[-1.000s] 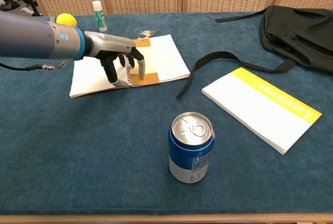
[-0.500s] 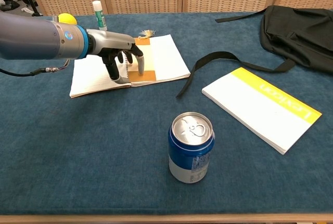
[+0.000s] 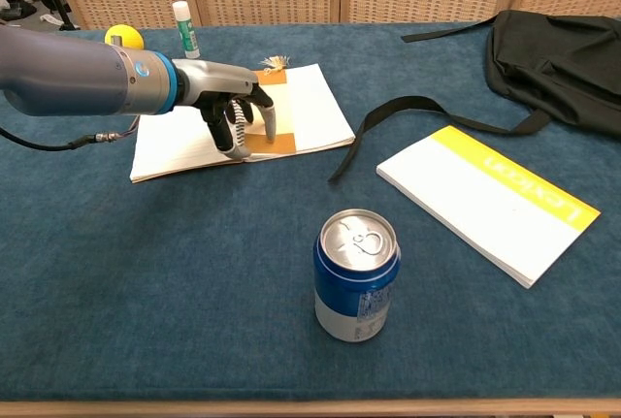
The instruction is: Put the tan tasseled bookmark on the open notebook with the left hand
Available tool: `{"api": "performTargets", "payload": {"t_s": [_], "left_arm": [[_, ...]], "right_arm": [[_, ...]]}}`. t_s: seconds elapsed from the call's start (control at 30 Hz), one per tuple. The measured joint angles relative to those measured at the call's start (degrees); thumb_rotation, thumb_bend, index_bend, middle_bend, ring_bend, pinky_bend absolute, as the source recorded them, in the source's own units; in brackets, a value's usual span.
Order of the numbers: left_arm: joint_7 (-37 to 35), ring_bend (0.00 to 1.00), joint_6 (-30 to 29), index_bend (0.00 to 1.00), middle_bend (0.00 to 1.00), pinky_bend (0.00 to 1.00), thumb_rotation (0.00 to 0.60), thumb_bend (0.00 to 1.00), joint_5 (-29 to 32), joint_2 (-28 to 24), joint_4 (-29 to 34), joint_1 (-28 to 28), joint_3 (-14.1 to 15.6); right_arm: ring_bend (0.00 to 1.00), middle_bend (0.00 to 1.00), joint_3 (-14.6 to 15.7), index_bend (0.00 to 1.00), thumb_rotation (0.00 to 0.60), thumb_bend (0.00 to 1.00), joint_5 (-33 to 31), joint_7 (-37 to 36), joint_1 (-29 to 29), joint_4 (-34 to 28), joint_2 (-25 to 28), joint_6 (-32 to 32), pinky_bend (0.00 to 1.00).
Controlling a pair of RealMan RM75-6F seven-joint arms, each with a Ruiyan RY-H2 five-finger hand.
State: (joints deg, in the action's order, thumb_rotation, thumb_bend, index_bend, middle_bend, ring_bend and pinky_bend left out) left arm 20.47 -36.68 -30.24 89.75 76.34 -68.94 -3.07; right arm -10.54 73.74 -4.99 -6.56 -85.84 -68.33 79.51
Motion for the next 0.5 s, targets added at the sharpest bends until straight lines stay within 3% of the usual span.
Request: {"api": "performTargets", "payload": {"t_s": [0.5], "left_arm": [[2.33, 0.19, -3.89, 0.36, 0.22, 0.22, 0.6, 0.38, 8.73, 0.82, 1.89, -1.16, -0.87]], "right_arm": [[0.0, 0.0, 0.09, 0.15, 0.6, 0.02, 0.06, -0.59, -0.07, -0.03, 0.19, -0.35, 0.03]]}}
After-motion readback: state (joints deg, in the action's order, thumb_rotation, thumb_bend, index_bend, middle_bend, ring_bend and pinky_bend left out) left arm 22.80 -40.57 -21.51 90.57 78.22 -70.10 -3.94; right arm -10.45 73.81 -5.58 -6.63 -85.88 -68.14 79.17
